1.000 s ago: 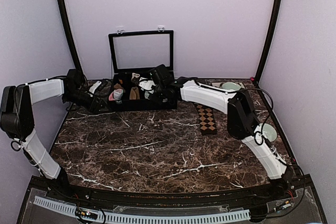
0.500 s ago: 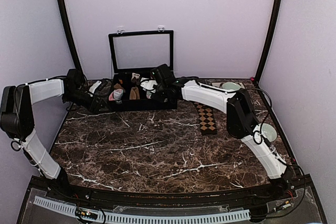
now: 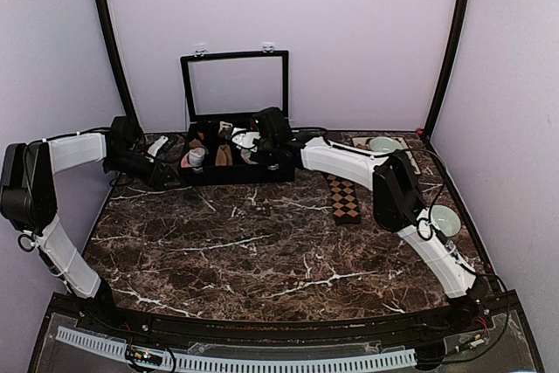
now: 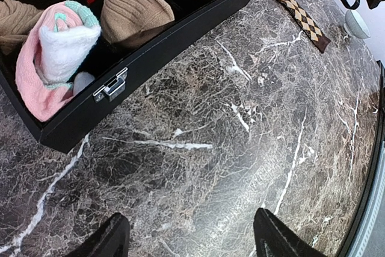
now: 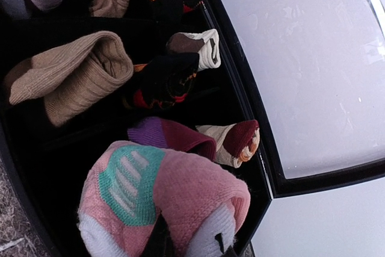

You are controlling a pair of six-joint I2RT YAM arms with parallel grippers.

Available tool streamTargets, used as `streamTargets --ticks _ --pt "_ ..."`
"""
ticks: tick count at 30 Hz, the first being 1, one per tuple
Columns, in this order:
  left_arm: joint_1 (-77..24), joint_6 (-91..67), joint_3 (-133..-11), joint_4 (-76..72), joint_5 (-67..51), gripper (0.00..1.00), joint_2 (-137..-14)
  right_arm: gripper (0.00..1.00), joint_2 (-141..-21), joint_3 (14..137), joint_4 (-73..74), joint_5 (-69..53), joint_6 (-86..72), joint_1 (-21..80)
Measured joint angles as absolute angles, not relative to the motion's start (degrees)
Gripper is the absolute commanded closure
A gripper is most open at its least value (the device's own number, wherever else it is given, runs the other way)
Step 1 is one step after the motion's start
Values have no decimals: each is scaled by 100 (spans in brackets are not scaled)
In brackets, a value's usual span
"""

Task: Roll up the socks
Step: Place the sock in the storage box.

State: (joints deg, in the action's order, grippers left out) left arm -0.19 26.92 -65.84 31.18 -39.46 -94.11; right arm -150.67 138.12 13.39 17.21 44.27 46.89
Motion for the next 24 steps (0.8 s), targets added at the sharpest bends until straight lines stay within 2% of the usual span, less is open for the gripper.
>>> streamTargets --ticks 15,24 --pt "27 2696 -6512 3089 -3955 27 -9411 100 -14702 13124 1363 1059 4685 4698" --pt "51 2696 -6469 3089 -3955 27 -9411 100 -14794 13504 2060 491 4578 4639"
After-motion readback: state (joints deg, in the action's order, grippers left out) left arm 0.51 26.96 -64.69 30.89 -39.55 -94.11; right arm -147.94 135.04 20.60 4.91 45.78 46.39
